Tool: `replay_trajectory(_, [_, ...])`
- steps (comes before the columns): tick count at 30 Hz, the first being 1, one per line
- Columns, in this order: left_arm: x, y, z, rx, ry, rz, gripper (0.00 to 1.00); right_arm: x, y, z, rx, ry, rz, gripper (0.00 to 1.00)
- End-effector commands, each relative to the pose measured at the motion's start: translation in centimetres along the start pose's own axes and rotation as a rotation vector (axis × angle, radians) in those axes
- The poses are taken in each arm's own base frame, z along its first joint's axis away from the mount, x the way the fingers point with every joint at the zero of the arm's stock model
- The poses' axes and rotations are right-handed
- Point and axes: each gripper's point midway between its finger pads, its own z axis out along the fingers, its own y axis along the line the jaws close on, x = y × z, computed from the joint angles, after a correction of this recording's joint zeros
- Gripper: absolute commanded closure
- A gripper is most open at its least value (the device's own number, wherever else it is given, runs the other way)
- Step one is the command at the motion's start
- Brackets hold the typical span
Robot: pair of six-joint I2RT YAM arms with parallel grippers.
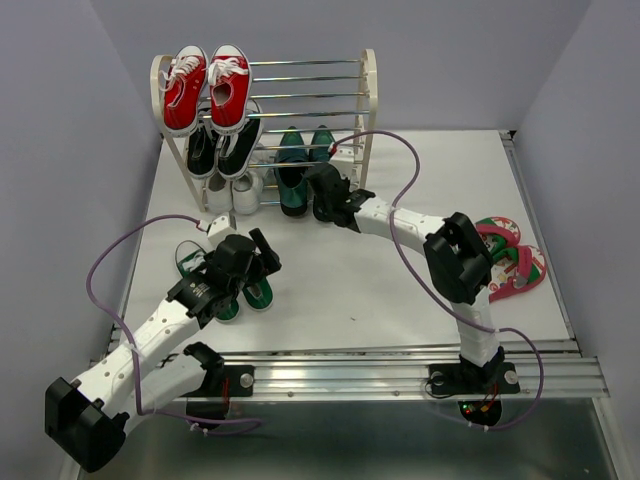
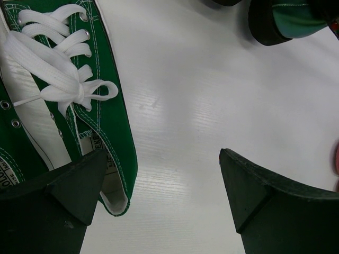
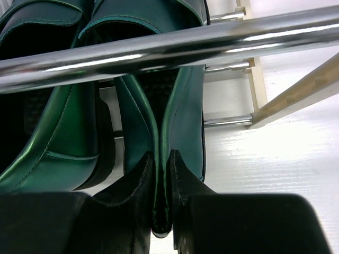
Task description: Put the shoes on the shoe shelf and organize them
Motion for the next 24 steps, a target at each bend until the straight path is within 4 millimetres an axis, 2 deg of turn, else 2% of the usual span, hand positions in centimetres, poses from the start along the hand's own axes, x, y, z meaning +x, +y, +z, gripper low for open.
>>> replay_trajectory(1, [-0.56, -0.31, 0.1, 0.005, -0.026, 0.009, 0.01, -7.47, 1.96, -0.77, -0.054, -0.178, 0.162, 0.99])
replay_trajectory(12, [-0.51, -0.31, 0.18, 0.002, -0.024, 0.011, 0.01, -6.79, 1.96, -0.14, -0.029, -0.156, 0.166, 0.98])
replay_trajectory(15, [-0.51, -0.27, 0.22, 0.0, -0.023, 0.01, 0.01, -6.79, 2.09, -0.06, -0.029, -0.153, 0.17, 0.91])
replay_trajectory(17, [-0.54, -0.24, 0.23, -0.002, -0.024, 0.013, 0.01, -6.66, 2.14, 0.02, -0.03, -0.149, 0.168, 0.83])
replay_trajectory(21, [-0.54, -0.25, 0.23, -0.003, -0.023, 0.012, 0.01, -6.77, 2.21, -0.14, -0.036, -0.147, 0.169, 0.77])
replay_trajectory(24, [-0.46, -0.19, 0.27, -0.005, -0.021, 0.013, 0.01, -6.75, 2.27, -0.19, -0.039, -0.141, 0.17, 0.64])
